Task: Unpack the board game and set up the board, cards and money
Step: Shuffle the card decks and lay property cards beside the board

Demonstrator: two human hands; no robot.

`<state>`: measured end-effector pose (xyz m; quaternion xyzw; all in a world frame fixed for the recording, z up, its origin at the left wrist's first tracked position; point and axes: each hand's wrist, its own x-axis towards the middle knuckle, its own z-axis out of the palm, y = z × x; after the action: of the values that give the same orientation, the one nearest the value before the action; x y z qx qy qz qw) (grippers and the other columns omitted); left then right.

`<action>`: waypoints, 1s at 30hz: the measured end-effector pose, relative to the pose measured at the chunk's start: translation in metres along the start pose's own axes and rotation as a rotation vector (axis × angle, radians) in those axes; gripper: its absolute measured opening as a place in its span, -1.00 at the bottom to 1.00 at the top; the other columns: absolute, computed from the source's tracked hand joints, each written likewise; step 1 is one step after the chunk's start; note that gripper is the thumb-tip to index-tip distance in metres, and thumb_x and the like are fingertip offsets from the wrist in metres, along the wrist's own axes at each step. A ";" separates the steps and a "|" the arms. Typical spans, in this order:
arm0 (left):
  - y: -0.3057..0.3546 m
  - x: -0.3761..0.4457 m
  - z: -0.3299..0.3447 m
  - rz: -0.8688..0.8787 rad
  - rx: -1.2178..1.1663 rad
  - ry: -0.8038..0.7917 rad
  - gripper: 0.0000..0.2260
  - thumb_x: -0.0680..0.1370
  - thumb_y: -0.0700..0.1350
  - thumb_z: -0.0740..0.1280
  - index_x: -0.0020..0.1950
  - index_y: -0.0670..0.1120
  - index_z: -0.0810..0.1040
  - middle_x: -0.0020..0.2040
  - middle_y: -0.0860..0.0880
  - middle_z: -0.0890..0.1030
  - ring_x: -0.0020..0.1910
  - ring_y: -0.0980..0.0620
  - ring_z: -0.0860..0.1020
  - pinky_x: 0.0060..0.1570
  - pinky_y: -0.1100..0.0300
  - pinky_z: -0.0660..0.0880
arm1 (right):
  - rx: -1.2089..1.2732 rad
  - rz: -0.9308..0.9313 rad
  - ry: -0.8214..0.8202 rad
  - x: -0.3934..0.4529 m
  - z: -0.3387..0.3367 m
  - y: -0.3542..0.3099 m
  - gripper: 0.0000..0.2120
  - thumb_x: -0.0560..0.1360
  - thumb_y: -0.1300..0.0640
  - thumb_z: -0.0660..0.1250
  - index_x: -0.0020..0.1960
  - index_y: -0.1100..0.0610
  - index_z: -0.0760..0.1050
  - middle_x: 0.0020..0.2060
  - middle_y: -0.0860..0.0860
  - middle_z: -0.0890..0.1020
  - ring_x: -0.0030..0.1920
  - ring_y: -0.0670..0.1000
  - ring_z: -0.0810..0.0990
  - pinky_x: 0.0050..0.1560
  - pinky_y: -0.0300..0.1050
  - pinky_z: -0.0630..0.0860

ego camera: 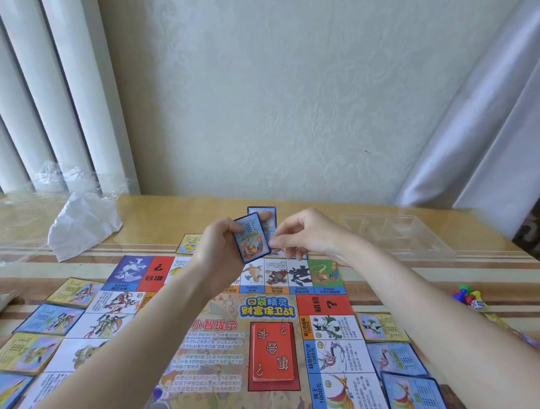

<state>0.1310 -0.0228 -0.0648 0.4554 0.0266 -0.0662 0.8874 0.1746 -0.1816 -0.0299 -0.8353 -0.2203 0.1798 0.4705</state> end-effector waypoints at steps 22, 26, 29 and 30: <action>-0.005 0.008 -0.009 0.162 0.440 0.201 -0.72 0.58 -0.37 0.12 0.11 -0.15 0.56 0.06 -0.11 0.56 -0.12 0.05 0.53 -0.18 0.35 0.51 | -0.101 0.360 0.435 0.022 -0.052 0.068 -0.93 0.47 0.36 0.35 -0.06 0.34 0.54 -0.34 0.16 0.59 -0.47 -0.02 0.48 -0.50 -0.25 0.42; -0.008 0.010 -0.010 0.156 0.400 0.172 -0.69 0.57 -0.40 0.15 0.06 -0.08 0.58 -0.01 -0.11 0.58 -0.17 0.04 0.55 -0.24 0.37 0.53 | -0.271 0.377 0.457 0.030 -0.049 0.076 -0.90 0.48 0.29 0.36 -0.07 0.35 0.57 -0.28 0.19 0.64 -0.46 -0.01 0.48 -0.24 -0.13 0.55; -0.011 0.011 -0.012 0.135 0.380 0.170 -0.66 0.56 -0.42 0.15 0.14 -0.09 0.58 -0.01 -0.12 0.60 -0.16 0.03 0.57 -0.24 0.36 0.54 | -0.311 0.397 0.463 0.036 -0.046 0.080 -0.86 0.47 0.29 0.38 -0.03 0.37 0.57 -0.26 0.19 0.63 -0.48 -0.02 0.48 -0.27 -0.15 0.54; -0.013 0.012 -0.013 0.132 0.384 0.168 -0.65 0.55 -0.42 0.15 0.18 -0.10 0.56 0.00 -0.13 0.60 -0.14 0.02 0.57 -0.23 0.35 0.54 | -0.329 0.408 0.460 0.037 -0.045 0.081 -0.85 0.47 0.29 0.39 -0.02 0.37 0.56 -0.27 0.19 0.63 -0.48 -0.02 0.48 -0.30 -0.16 0.53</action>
<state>0.1408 -0.0204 -0.0839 0.6206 0.0575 0.0264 0.7816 0.2452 -0.2310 -0.0812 -0.9455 0.0369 0.0390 0.3212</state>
